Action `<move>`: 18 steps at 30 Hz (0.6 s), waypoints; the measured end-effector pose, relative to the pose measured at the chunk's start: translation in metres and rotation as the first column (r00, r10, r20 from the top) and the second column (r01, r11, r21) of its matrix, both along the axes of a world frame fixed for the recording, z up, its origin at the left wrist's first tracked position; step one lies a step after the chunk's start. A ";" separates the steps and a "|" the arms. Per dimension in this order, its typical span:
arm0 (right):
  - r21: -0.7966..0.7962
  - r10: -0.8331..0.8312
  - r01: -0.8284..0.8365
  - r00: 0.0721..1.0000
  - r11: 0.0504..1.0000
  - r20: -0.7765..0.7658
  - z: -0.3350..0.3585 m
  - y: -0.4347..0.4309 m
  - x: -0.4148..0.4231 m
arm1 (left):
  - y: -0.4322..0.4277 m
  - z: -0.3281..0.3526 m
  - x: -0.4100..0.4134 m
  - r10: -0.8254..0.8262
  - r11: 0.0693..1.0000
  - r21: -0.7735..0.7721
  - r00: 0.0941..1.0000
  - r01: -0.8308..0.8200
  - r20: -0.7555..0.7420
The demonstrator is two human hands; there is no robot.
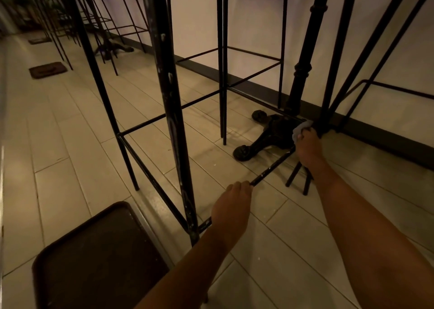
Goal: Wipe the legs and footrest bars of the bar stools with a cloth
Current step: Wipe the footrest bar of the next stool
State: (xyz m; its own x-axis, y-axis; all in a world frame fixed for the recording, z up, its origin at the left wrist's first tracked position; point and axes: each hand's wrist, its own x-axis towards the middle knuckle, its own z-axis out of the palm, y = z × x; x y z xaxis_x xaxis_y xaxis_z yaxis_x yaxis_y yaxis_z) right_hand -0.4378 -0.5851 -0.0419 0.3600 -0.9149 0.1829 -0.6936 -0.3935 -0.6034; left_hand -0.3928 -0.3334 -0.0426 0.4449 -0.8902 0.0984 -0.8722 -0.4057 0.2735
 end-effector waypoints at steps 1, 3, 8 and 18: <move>-0.007 -0.004 0.004 1.000 1.000 -0.023 -0.001 -0.001 0.000 | 0.000 0.001 -0.001 -0.008 1.000 0.003 1.000 0.008 -0.004; -0.014 -0.017 0.015 0.995 1.000 -0.098 -0.001 0.001 0.001 | 0.000 0.005 -0.002 -0.012 1.000 0.022 1.000 0.012 0.013; 0.015 -0.032 0.035 0.982 0.999 -0.184 0.002 0.000 0.007 | 0.000 0.000 0.001 -0.017 1.000 -0.022 1.000 0.017 0.013; 0.081 -0.009 0.020 0.990 0.996 -0.140 0.004 0.013 0.004 | -0.001 0.001 0.000 -0.017 1.000 0.011 1.000 0.017 0.005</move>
